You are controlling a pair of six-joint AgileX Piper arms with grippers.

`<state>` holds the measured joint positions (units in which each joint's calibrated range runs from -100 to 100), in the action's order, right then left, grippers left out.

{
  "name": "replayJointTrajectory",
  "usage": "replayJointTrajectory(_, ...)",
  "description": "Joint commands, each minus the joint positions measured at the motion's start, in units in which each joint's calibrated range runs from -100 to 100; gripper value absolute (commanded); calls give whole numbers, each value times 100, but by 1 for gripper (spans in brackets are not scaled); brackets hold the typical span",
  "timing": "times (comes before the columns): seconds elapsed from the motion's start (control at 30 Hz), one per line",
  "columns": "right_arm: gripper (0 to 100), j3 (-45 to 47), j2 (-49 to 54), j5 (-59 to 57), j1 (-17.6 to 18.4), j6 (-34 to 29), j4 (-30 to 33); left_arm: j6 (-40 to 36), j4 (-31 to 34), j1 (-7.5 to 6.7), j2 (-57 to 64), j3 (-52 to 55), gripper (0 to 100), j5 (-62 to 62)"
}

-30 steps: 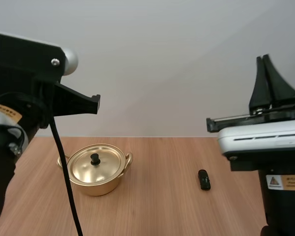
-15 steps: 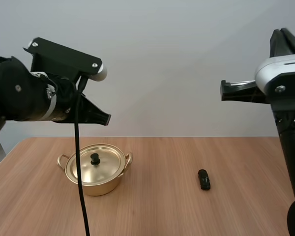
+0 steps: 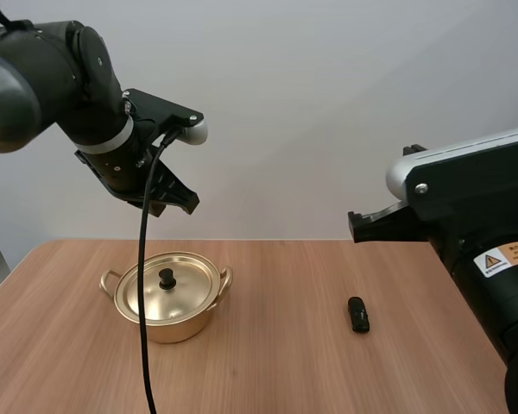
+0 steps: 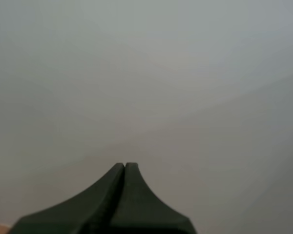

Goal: Open the pot, put the car inside, and close it

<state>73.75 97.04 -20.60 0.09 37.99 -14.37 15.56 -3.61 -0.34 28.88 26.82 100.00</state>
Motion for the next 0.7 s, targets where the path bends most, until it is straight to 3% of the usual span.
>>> replayJointTrajectory(0.0, 0, -3, -2, -4058, -3, 6, -6, 66, -3, 0, -391, -61, 0, 0)
replayJointTrajectory(0.43, 0, -3, 23, -4058, -3, 7, -6, 88, -3, 0, -1259, -67, 3, 0)
replayJointTrajectory(0.53, 0, -3, 19, -4058, -3, 7, 5, 54, -3, 0, -1259, -67, 14, 0)
replayJointTrajectory(0.67, 0, -3, 19, -4058, -3, 7, 5, -7, -3, 0, -1259, -67, 43, 0)
